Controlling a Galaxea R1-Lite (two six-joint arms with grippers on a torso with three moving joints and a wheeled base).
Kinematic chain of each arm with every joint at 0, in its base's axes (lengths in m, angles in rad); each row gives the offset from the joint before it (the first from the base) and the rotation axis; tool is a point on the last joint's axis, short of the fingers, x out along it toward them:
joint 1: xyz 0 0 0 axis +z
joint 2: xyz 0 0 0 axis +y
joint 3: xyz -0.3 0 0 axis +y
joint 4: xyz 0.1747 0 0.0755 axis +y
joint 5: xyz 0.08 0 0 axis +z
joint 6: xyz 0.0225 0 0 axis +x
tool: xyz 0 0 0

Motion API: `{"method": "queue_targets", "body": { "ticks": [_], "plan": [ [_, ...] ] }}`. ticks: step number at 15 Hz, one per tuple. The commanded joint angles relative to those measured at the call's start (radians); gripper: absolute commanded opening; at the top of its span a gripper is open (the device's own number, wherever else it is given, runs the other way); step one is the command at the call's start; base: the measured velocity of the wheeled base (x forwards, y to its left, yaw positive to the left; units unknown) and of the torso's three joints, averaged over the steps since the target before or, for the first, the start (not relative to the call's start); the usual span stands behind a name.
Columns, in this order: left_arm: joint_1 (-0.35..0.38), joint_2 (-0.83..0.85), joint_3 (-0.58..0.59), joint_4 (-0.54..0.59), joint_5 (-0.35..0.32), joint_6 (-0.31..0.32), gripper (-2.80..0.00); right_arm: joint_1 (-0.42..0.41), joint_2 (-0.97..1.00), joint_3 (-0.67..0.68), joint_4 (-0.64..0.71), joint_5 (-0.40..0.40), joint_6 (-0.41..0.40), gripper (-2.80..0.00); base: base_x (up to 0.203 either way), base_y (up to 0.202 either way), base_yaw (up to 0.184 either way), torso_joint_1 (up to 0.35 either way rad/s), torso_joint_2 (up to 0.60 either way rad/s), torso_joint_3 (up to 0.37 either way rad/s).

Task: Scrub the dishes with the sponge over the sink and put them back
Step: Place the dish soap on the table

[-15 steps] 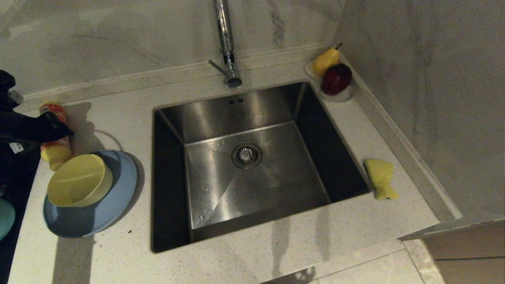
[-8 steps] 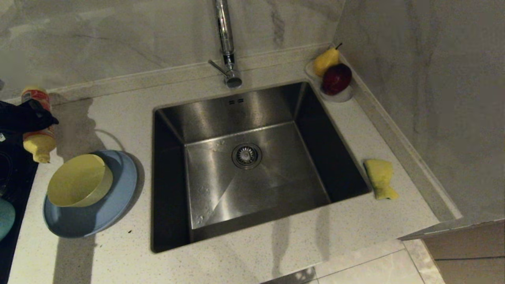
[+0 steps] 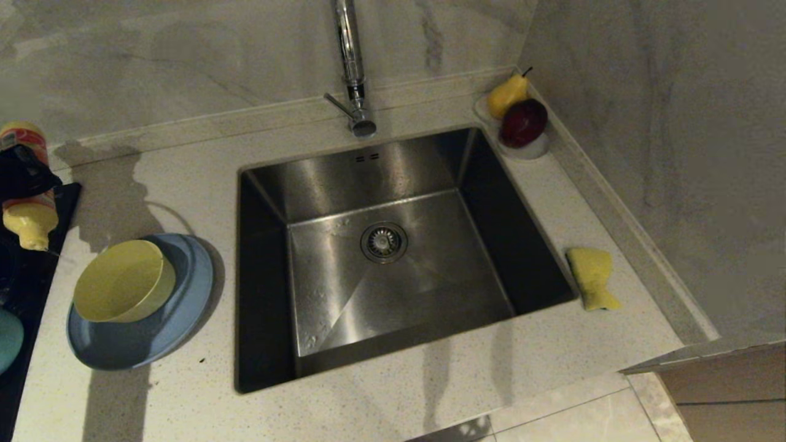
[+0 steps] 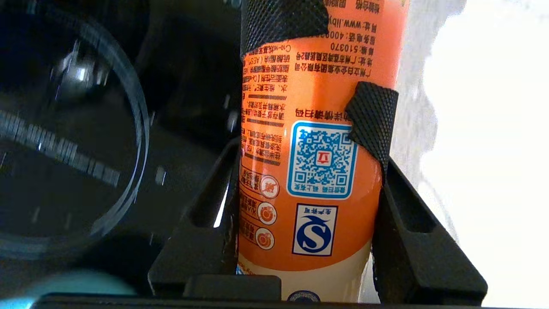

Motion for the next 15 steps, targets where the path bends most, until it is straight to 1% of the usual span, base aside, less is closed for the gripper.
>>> {"method": "queue_targets", "body": {
  "ticks": [1, 3, 4, 7, 10, 12, 13, 15],
  "plan": [
    [0.003, -0.049, 0.001, 0.082, -0.005, -0.013, -2.8, 0.0, -0.001, 0.0, 0.0, 0.0, 0.0, -2.8, 0.0, 0.0, 0.0, 0.0, 0.0, 0.0],
    [0.002, -0.081, 0.001, 0.148, -0.006, -0.062, -2.8, 0.0, -0.001, 0.0, 0.0, 0.0, 0.0, -2.8, 0.0, 0.0, 0.0, 0.0, 0.0, 0.0],
    [0.002, -0.098, 0.001, 0.177, -0.007, -0.075, -2.8, 0.0, -0.001, 0.0, 0.0, 0.0, 0.0, -2.8, 0.0, 0.0, 0.0, 0.0, 0.0, 0.0],
    [0.002, -0.168, 0.001, 0.3, -0.043, -0.104, -2.8, 0.0, -0.001, 0.0, 0.0, 0.0, 0.0, -2.8, 0.0, 0.0, 0.0, 0.0, 0.0, 0.0],
    [0.002, -0.226, 0.004, 0.455, -0.084, -0.115, -2.8, 0.0, -0.001, 0.0, 0.0, 0.0, 0.0, -2.8, 0.0, 0.0, 0.0, 0.0, 0.0, 0.0],
    [0.007, -0.231, 0.013, 0.477, -0.128, -0.167, -2.8, 0.0, -0.001, 0.0, 0.0, 0.0, 0.0, -2.8, 0.0, 0.0, 0.0, 0.0, 0.0, 0.0],
    [0.014, -0.238, 0.013, 0.482, -0.143, -0.18, -2.8, 0.0, -0.001, 0.0, 0.0, 0.0, 0.0, -2.8, 0.0, 0.0, 0.0, 0.0, 0.0, 0.0],
    [0.02, -0.256, 0.01, 0.553, -0.163, -0.182, -2.8, 0.0, -0.001, 0.0, 0.0, 0.0, 0.0, -2.8, 0.0, 0.0, 0.0, 0.0, 0.0, 0.0]
  ]
}}
